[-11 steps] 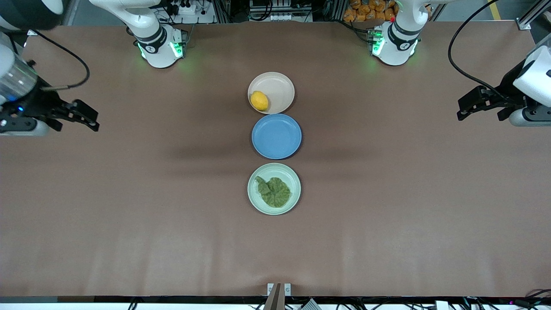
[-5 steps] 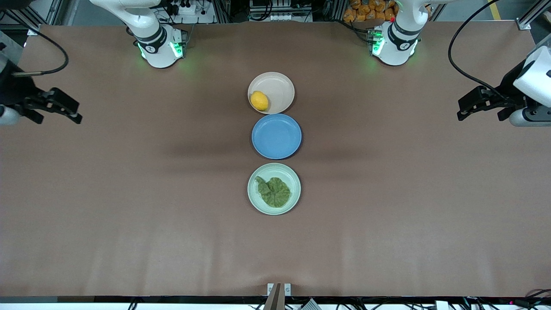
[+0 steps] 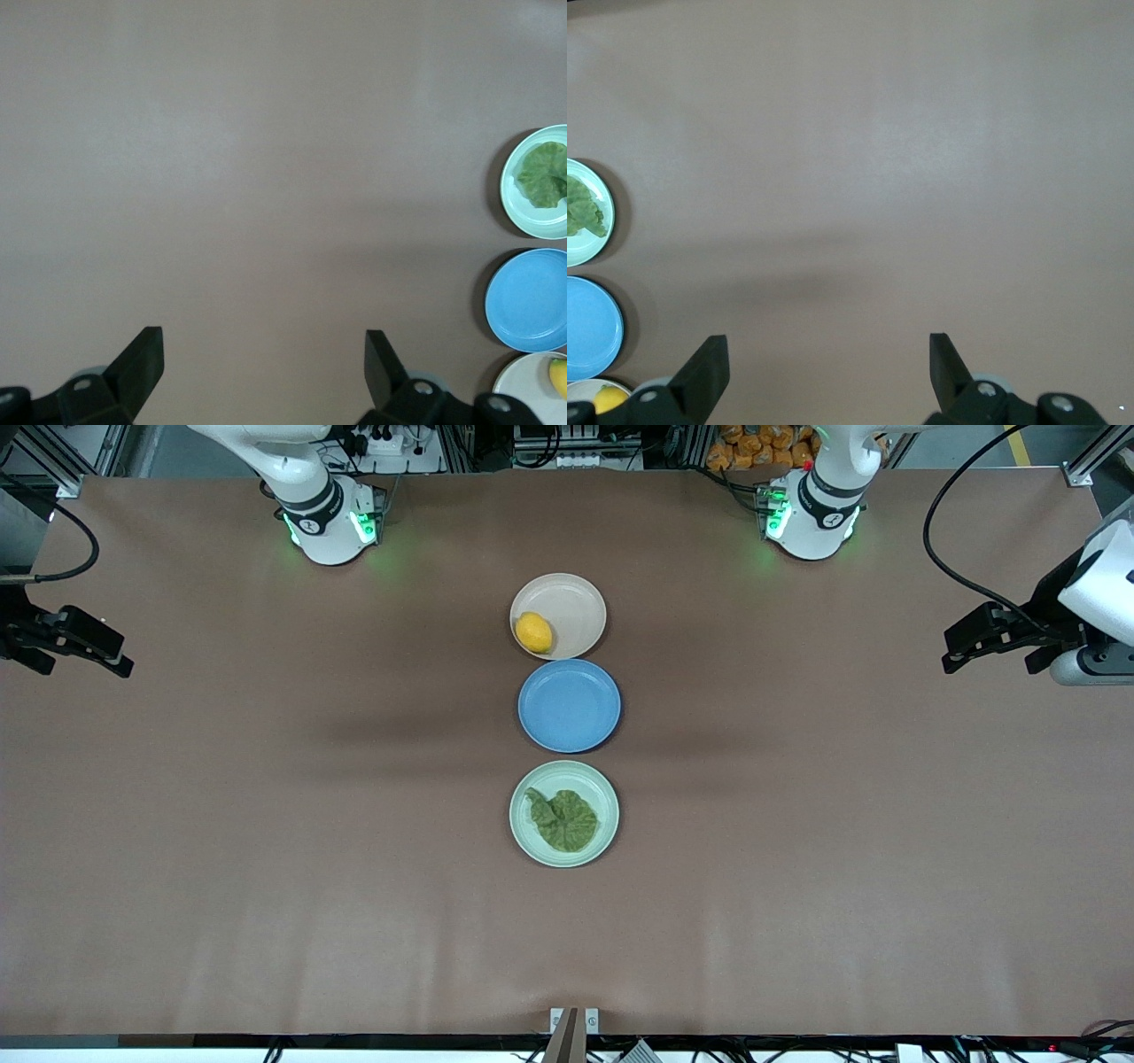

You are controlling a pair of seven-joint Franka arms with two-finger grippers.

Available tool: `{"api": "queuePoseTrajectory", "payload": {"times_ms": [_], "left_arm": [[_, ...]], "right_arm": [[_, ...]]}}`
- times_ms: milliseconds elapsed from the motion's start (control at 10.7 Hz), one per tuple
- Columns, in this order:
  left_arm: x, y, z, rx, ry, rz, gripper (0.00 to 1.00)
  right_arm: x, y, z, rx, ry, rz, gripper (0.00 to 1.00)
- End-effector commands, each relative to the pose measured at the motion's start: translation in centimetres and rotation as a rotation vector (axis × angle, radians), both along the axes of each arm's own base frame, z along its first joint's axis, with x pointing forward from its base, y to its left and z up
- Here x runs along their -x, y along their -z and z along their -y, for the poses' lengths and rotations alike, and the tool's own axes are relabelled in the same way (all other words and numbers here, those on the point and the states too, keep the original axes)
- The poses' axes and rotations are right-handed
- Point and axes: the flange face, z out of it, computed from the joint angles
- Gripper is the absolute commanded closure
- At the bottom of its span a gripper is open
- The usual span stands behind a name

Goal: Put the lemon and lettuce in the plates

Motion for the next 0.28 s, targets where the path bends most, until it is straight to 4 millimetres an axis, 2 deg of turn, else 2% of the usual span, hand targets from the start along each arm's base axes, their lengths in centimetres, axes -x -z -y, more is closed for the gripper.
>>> {"api": "queuePoseTrajectory", "payload": {"times_ms": [0, 187], "left_arm": [[0.39, -0.56, -0.4, 0.01, 0.021, 0.01, 0.0], [0.42, -0.64, -0.48, 0.01, 0.02, 0.011, 0.0]], "right_arm": [[0.19, -0.4, -0.16, -0.017, -0.01, -0.003, 0.0], [0.22, -0.3, -0.16, -0.018, -0.01, -0.008, 0.0]]}}
